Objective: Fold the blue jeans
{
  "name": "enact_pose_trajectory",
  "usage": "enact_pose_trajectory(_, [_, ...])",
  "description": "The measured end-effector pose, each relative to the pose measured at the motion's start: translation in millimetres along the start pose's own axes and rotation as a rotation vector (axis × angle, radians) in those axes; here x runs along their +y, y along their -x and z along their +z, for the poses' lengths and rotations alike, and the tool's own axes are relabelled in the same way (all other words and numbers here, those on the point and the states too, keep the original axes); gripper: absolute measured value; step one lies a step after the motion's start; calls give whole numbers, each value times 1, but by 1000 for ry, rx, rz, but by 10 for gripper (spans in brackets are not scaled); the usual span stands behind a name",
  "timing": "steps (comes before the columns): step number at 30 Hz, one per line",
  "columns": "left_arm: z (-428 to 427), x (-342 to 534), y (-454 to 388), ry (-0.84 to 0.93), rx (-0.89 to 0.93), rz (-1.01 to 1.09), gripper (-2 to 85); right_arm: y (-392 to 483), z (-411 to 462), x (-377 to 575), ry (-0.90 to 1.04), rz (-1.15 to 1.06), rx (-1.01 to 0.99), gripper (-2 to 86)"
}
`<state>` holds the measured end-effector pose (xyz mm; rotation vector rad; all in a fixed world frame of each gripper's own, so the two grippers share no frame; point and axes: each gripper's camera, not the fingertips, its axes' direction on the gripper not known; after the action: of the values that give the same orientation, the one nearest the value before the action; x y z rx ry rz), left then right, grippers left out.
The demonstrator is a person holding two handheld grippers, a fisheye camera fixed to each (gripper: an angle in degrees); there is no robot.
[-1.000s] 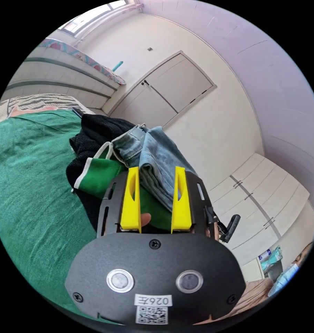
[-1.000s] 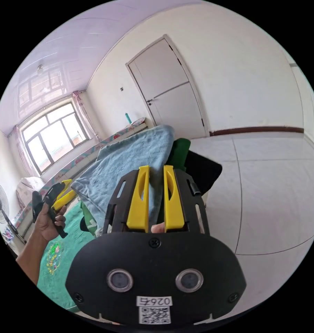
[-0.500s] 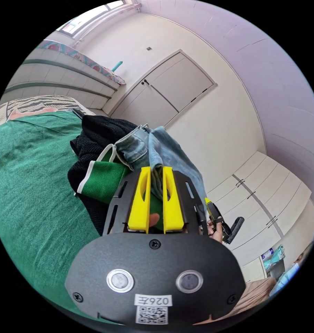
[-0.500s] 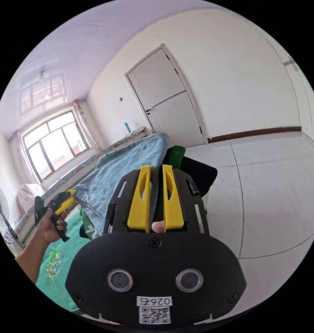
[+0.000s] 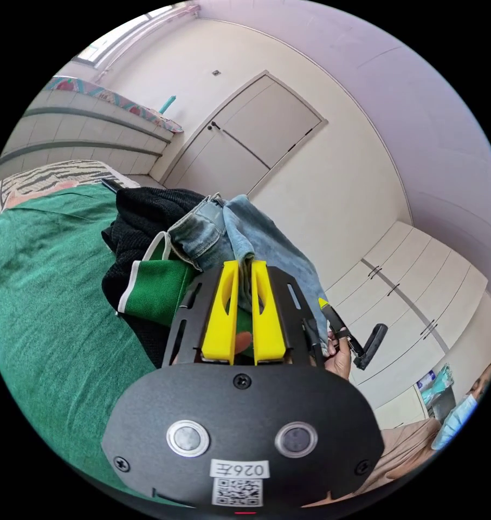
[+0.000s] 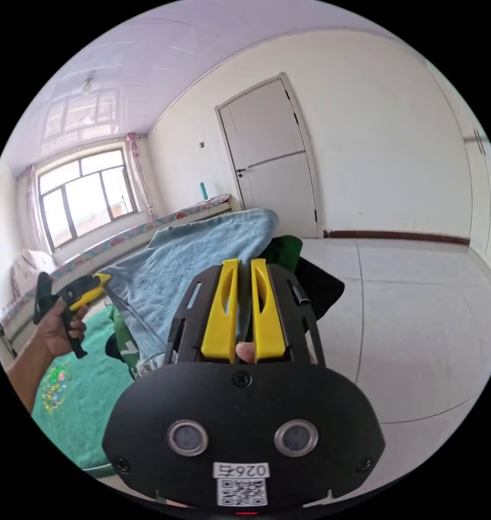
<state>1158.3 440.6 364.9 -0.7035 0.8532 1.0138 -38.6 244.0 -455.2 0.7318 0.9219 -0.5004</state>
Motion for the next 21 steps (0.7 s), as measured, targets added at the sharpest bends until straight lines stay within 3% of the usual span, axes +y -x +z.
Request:
enact_pose_trajectory(4, [-22, 24, -13, -41, -6, 35, 40, 27, -22, 31, -64, -156, 87, -12])
enact_pose_trajectory(8, [-57, 45, -26, -90, 70, 112, 34, 30, -60, 64, -137, -193, 33, -13])
enact_pose_trajectory(16, [-201, 86, -70, -306, 346, 202, 24, -3, -169, 121, -337, -112, -284, -15])
enact_pose_trajectory(21, [-333, 144, -122, -363, 345, 322, 22, -28, -244, 168, -474, -62, -648, -15])
